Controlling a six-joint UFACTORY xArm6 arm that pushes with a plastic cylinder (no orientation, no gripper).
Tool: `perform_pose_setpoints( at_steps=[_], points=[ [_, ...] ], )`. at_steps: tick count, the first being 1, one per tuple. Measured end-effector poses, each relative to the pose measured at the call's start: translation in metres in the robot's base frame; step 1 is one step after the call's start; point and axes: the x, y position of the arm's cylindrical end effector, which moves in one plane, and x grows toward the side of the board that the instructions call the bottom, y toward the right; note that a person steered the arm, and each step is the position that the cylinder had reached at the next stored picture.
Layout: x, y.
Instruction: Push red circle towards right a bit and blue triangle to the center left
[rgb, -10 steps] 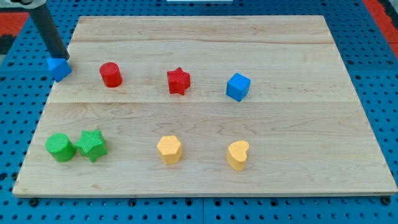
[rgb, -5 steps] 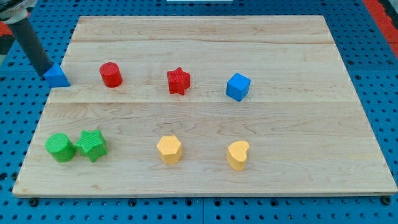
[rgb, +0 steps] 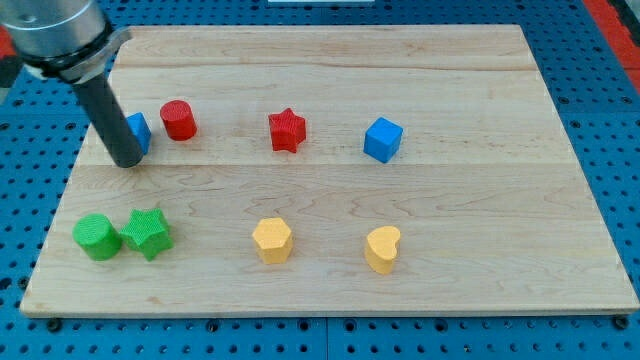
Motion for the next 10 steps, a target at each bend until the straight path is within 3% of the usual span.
perform_pose_setpoints(
  at_steps=[3,5,7,10],
  points=[
    [-0.011,0.001],
    [-0.012,-0.033],
    [-0.012,0.029],
    [-0.041,0.010]
  ],
)
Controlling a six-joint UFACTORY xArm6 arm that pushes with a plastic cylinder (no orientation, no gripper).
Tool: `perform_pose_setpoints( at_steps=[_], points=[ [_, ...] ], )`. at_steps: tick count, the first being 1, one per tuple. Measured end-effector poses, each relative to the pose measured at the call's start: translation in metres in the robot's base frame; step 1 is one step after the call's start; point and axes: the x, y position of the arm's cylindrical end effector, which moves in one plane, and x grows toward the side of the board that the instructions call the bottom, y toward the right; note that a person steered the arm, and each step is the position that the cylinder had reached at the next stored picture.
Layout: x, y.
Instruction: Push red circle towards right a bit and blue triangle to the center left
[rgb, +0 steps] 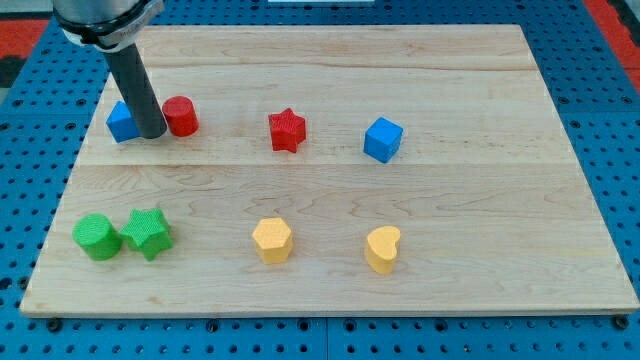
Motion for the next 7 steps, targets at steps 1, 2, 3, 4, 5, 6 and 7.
perform_pose_setpoints(
  at_steps=[1,2,3,4,5,6,7],
  points=[
    [-0.001,-0.003],
    [-0.008,-0.003],
    [-0.034,-0.003],
    [-0.048,0.030],
    [-0.036,0.063],
    [-0.036,0.064],
    [-0.050,0.085]
  ],
)
